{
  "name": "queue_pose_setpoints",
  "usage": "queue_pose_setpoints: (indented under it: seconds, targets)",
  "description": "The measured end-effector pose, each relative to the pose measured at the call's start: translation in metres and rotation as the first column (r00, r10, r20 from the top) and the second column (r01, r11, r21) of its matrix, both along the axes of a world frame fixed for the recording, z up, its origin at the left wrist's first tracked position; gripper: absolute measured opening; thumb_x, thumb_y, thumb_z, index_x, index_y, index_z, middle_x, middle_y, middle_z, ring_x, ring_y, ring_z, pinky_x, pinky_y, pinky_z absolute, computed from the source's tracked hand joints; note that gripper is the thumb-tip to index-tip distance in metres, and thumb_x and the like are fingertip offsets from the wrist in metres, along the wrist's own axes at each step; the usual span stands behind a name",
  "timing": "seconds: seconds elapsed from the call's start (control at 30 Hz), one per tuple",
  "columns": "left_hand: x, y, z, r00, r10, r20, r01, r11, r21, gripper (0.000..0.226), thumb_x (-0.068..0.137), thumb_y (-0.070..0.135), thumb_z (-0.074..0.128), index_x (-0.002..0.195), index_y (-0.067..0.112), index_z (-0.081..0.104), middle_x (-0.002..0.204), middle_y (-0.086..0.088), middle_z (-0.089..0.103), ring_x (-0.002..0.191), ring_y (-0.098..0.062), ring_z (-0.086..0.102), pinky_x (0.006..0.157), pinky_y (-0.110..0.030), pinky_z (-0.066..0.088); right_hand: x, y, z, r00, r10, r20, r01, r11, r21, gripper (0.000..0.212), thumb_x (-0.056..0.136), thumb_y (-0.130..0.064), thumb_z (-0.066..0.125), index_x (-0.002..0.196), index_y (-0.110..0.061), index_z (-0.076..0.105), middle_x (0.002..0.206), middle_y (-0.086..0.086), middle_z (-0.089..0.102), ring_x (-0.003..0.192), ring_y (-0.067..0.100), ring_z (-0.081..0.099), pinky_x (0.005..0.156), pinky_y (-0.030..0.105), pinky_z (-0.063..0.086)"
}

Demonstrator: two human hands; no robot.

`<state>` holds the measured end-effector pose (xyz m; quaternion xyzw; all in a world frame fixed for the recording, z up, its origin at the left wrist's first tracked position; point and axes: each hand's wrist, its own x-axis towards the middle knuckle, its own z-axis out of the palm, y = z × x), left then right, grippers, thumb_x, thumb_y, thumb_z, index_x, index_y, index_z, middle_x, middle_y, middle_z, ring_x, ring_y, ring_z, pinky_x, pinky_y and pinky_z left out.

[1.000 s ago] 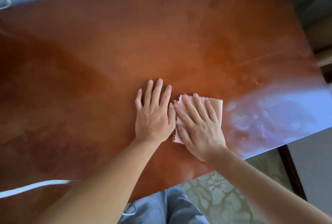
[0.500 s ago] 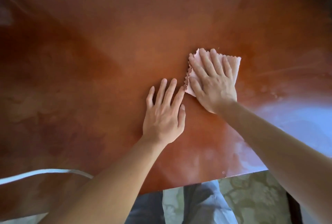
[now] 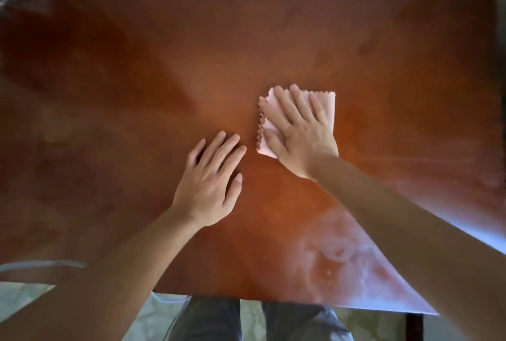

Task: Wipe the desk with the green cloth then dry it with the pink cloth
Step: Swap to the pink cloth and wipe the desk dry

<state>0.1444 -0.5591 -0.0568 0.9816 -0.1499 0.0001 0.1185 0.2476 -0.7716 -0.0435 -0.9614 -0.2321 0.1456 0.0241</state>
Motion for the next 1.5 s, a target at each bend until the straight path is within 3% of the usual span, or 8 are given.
queue_pose_setpoints:
  seconds: [0.23, 0.5, 0.6, 0.77, 0.97, 1.13, 1.37, 1.5]
  targets:
    - [0.028, -0.021, 0.005, 0.980, 0.174, 0.094, -0.173, 0.985, -0.018, 0.036, 0.096, 0.023, 0.054, 0.130, 0.011, 0.060, 0.140, -0.010, 0.056, 0.135, -0.029, 0.051, 0.112, -0.054, 0.030, -0.032, 0.011, -0.001, 0.999, 0.052, -0.016, -0.051, 0.997, 0.066, 0.062, 0.106, -0.052, 0.008, 0.165, -0.030, 0.008, 0.173, 0.002, 0.004, 0.159, 0.027, -0.006, 0.127, 0.050, -0.003]
    - [0.109, -0.023, 0.006, 0.931, 0.363, -0.031, -0.362, 0.931, 0.042, 0.051, 0.105, 0.035, 0.038, 0.153, 0.017, 0.041, 0.166, -0.009, 0.028, 0.156, -0.029, 0.018, 0.121, -0.058, 0.013, -0.001, -0.009, 0.002, 0.980, 0.191, -0.054, -0.190, 0.982, 0.024, 0.063, 0.105, -0.055, 0.010, 0.164, -0.034, 0.012, 0.172, 0.003, 0.008, 0.159, 0.028, -0.002, 0.127, 0.052, -0.001]
    - [0.110, -0.022, 0.000, 0.928, 0.374, -0.005, -0.373, 0.927, 0.033, 0.052, 0.104, 0.039, 0.032, 0.152, 0.020, 0.042, 0.165, -0.008, 0.031, 0.156, -0.027, 0.020, 0.122, -0.056, 0.013, 0.045, -0.005, -0.002, 0.995, 0.100, 0.000, -0.100, 0.995, -0.022, 0.064, 0.103, -0.056, 0.000, 0.164, -0.034, -0.002, 0.173, 0.001, -0.003, 0.158, 0.026, -0.012, 0.127, 0.050, -0.005]
    - [0.109, -0.021, 0.001, 0.927, 0.375, -0.008, -0.375, 0.927, 0.011, 0.052, 0.103, 0.039, 0.034, 0.150, 0.020, 0.046, 0.164, -0.008, 0.034, 0.154, -0.028, 0.024, 0.122, -0.055, 0.015, 0.071, 0.011, 0.001, 1.000, 0.003, 0.008, -0.003, 1.000, 0.006, 0.064, 0.104, -0.054, 0.002, 0.164, -0.032, 0.000, 0.173, -0.001, -0.003, 0.158, 0.025, -0.010, 0.127, 0.048, -0.005]
    - [0.109, -0.021, 0.002, 0.925, 0.381, -0.003, -0.381, 0.925, 0.004, 0.052, 0.103, 0.038, 0.035, 0.150, 0.019, 0.047, 0.163, -0.008, 0.035, 0.154, -0.029, 0.025, 0.122, -0.055, 0.015, -0.011, -0.003, 0.000, 0.993, 0.121, -0.002, -0.121, 0.990, 0.078, 0.060, 0.108, -0.050, 0.017, 0.164, -0.028, 0.020, 0.171, 0.004, 0.015, 0.159, 0.030, 0.005, 0.127, 0.055, 0.011]
    - [0.110, -0.020, 0.000, 0.925, 0.380, 0.000, -0.380, 0.925, 0.002, 0.052, 0.102, 0.039, 0.035, 0.149, 0.020, 0.047, 0.163, -0.008, 0.036, 0.154, -0.029, 0.026, 0.122, -0.056, 0.016, 0.029, -0.004, -0.001, 0.985, 0.168, -0.022, -0.168, 0.985, 0.031, 0.062, 0.107, -0.054, 0.011, 0.164, -0.032, 0.015, 0.171, 0.004, 0.011, 0.159, 0.031, 0.004, 0.127, 0.054, 0.004]
    - [0.110, -0.020, -0.007, 0.926, 0.374, 0.048, -0.374, 0.927, -0.009, 0.050, 0.101, 0.038, 0.040, 0.147, 0.022, 0.049, 0.161, -0.008, 0.038, 0.152, -0.029, 0.029, 0.122, -0.056, 0.019, 0.132, 0.040, 0.000, 0.993, -0.107, 0.050, 0.106, 0.994, 0.028, 0.066, 0.101, -0.054, 0.003, 0.164, -0.033, 0.006, 0.173, 0.001, 0.002, 0.159, 0.027, -0.005, 0.127, 0.050, -0.001]
    - [0.109, -0.020, -0.007, 0.925, 0.377, 0.043, -0.377, 0.926, -0.010, 0.049, 0.103, 0.039, 0.039, 0.148, 0.022, 0.047, 0.162, -0.007, 0.038, 0.153, -0.028, 0.027, 0.122, -0.054, 0.016, 0.085, 0.038, -0.001, 0.997, 0.071, 0.040, -0.072, 0.997, 0.027, 0.066, 0.103, -0.054, 0.003, 0.165, -0.030, 0.008, 0.173, 0.004, 0.005, 0.159, 0.029, -0.003, 0.127, 0.051, -0.001]
